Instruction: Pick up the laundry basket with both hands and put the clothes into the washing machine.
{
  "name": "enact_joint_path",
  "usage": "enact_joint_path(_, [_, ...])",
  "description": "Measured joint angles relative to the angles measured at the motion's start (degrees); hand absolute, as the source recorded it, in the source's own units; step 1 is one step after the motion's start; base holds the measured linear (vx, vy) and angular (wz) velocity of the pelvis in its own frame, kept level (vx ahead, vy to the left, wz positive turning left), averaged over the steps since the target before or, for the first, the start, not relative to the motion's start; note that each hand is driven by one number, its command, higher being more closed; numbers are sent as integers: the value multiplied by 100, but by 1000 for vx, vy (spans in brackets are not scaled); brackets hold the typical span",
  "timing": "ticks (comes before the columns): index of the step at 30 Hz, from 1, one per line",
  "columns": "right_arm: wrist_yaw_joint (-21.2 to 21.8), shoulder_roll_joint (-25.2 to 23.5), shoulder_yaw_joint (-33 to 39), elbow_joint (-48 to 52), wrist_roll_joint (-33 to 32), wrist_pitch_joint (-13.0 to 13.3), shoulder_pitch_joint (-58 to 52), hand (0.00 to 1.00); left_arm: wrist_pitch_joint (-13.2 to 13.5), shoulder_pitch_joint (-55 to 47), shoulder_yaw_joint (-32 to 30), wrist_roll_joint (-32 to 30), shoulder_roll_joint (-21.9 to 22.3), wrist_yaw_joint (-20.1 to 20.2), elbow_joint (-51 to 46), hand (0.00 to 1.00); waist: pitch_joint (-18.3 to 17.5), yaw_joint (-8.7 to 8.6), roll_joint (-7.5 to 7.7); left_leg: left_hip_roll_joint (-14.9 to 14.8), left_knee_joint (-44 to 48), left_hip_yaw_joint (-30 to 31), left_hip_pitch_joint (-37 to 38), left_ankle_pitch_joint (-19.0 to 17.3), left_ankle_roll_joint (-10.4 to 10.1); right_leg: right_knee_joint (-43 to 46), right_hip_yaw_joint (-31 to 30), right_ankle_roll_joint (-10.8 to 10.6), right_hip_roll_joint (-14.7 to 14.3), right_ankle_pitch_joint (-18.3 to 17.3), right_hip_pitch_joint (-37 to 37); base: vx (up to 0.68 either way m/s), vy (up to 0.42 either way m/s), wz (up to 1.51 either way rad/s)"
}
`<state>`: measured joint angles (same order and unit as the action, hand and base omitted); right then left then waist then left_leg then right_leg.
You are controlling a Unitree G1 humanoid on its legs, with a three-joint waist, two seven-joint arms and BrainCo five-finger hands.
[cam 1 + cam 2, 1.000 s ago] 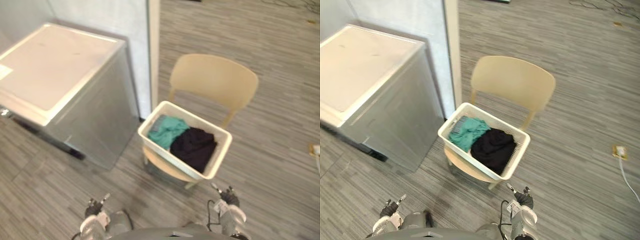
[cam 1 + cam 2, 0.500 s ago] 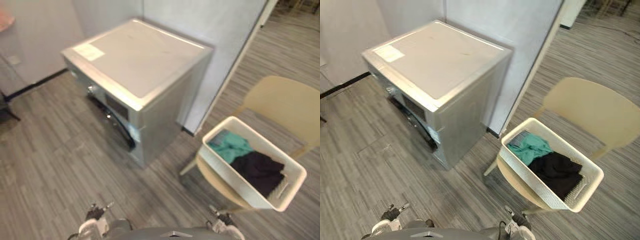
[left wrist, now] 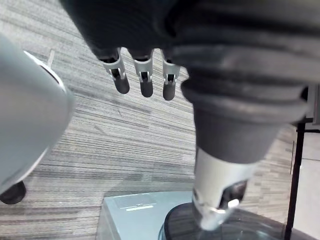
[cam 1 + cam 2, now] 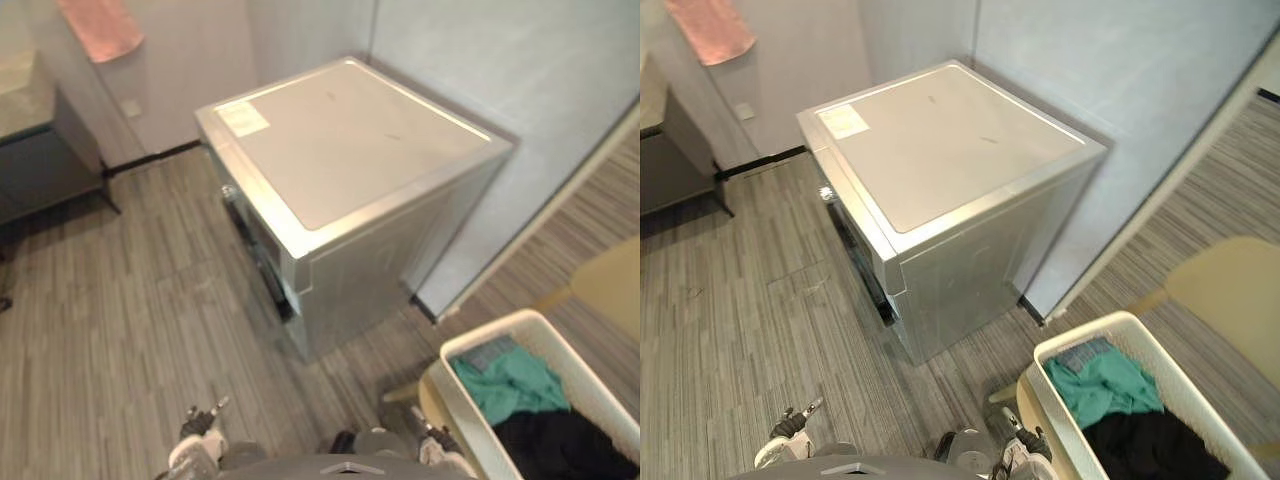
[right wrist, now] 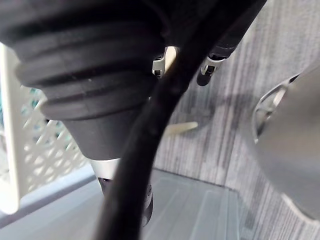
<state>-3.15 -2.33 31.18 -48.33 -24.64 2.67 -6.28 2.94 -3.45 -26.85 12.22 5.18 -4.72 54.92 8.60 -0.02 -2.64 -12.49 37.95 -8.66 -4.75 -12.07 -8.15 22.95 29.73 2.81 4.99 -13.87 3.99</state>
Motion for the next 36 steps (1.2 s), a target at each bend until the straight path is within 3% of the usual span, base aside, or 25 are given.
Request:
enact_joint_path(2, [0,0,-122,36,-293,62,64,0,4,-25,-28,3,-6,-17,-81,0,-1,70,3,-498,831,-616,-363,-26,73,-48,112,17,-1,11,-35,57,16,23])
enact_joint_path(3, [-14,-2,-128,39,-487,97,85,0,0,-71,-62,28,-27,-48,-125,0,1,73,24,-935,826,-1116,-415,-93,336,-113,234,17,82,17,-116,37,60,30])
enact_joint_path(4, [-33,-2,-127,39,-532,95,86,0,0,-73,-62,51,-33,-66,-158,0,0,72,46,-1079,680,-1257,-419,-114,423,-139,267,-8,130,32,-149,27,83,39])
enact_joint_path(6, [-102,-16,-154,40,-539,94,56,0,33,-89,-162,213,-44,-187,-215,0,-37,73,142,-1368,-96,-1412,-393,19,612,-180,335,-117,321,93,-175,0,157,31])
enact_joint_path(8, [-109,-10,-188,94,-507,93,41,0,69,-162,-230,374,-73,-348,-231,0,-77,81,220,-1572,-1292,-1261,-307,472,501,14,237,-377,610,70,-3,-3,294,12])
enact_joint_path(10, [-114,14,-271,174,-366,93,-17,0,99,-207,-226,397,-90,-395,-228,0,-119,69,259,-1563,-1837,-970,-277,827,353,439,61,-597,882,-86,269,7,399,-8])
enact_joint_path(12, [-114,53,-343,211,-194,93,-29,0,91,-286,-211,407,-91,-418,-169,0,-164,65,203,-1477,-2096,-698,-192,1140,208,786,-123,-835,1046,-164,460,38,488,-16])
enact_joint_path(13, [-113,113,-381,206,-218,92,-100,0,71,-324,-108,475,-74,-417,-81,0,-272,7,79,-1443,-2104,-717,-165,983,-99,984,-213,-1065,1140,-168,555,83,549,3])
enact_joint_path(14, [-111,43,-410,158,-250,84,-144,0,62,-306,19,525,-211,-413,7,0,-316,-31,228,-1270,-1971,-713,-171,781,-625,1072,-320,-1238,1357,-148,569,114,598,11])
enact_joint_path(15, [-98,-156,-436,61,-295,59,-192,0,40,-307,166,567,-527,-385,85,0,-386,-55,478,-959,-1718,-722,-242,581,-487,901,-549,-1394,1565,67,588,126,450,16])
enact_joint_path(16, [-86,-141,-493,-20,-305,29,-174,0,33,-298,263,568,-614,-380,101,0,-408,-76,509,-890,-1580,-708,-272,469,-549,714,-623,-1415,1581,221,490,134,433,20])
enact_joint_path(17, [-90,-148,-531,-13,-301,-19,-189,0,24,-297,477,563,-732,-372,168,0,-425,-116,559,-752,-1315,-696,-391,292,-405,270,-790,-1417,1587,540,281,131,484,26])
enact_joint_path(18, [-86,-148,-551,9,-300,-18,-205,0,20,-206,776,454,-810,-340,212,0,-425,-142,556,-573,-1221,-701,-436,163,-265,-88,-891,-1376,1668,958,150,98,504,23])
enact_joint_path(19, [-82,-143,-586,21,-298,-17,-163,0,17,-180,930,405,-841,-311,225,0,-421,-155,543,-484,-1216,-713,-442,106,-204,-173,-941,-1345,1718,1148,149,50,571,11])
enact_joint_path(20, [-71,-121,-671,65,-133,-10,-10,0,10,-122,1215,94,-894,-219,237,0,-382,-194,482,-268,-1227,-808,-461,-20,-18,-224,-1133,-1097,1882,1723,275,5,449,0])
enact_joint_path(22, [-66,-55,-778,128,-42,-30,93,0,10,-74,1374,38,-895,-165,239,0,-359,-186,455,-179,-1250,-910,-419,-83,83,-190,-1164,-724,1969,2127,422,-39,427,-21])
enact_joint_path(23, [-62,38,-1026,294,181,-52,221,0,9,-70,1448,-17,-888,-89,243,0,-259,-180,280,-148,-1318,-1084,-345,-134,175,-228,-1004,-232,2014,2556,531,-54,384,-62])
enact_joint_path(24, [-63,114,-1371,504,345,-69,302,0,8,-104,1458,-17,-910,-87,245,0,-167,-152,223,-155,-1412,-1326,-171,-153,276,-35,-671,22,2112,2647,639,-47,272,-73])
enact_joint_path(25, [-59,134,-1564,597,420,-73,347,0,7,-148,1458,-16,-929,-89,244,0,-117,-155,204,-142,-1435,-1426,-93,-164,312,290,-543,-3,2120,2374,733,-23,175,-75])
enact_joint_path(26, [-53,146,-1824,790,498,-77,380,0,8,-181,1451,-15,-1008,-111,229,0,-102,-157,229,-112,-1475,-1552,-1,-176,337,713,-424,-103,2025,1918,850,-22,118,-65])
enact_joint_path(28, [144,226,-2263,1582,727,-55,456,0,5,-249,1461,-16,-1156,-110,228,0,-75,-187,253,-89,-1631,-1734,83,-114,371,1043,-633,-574,1255,735,1003,-22,69,-52])
enact_joint_path(30, [249,394,-2492,2095,578,66,562,0,3,-231,1497,-175,-1130,-99,236,0,-29,-216,305,49,-1978,-1815,169,129,379,369,-686,-631,695,399,923,-1,-29,-15])
enact_joint_path(33, [458,866,-3003,2657,-502,212,823,0,5,-75,1609,-415,-782,-82,250,0,121,-239,46,242,-2957,-1764,387,711,313,-636,-442,-391,398,915,596,-3,-38,-3])
enact_joint_path(36, [775,1089,-3644,3407,-763,136,840,0,-13,-77,1573,-676,-654,-83,257,0,128,-166,-1,215,-3374,-1779,366,1025,279,-1245,-426,-369,127,1218,541,-23,-50,-3])
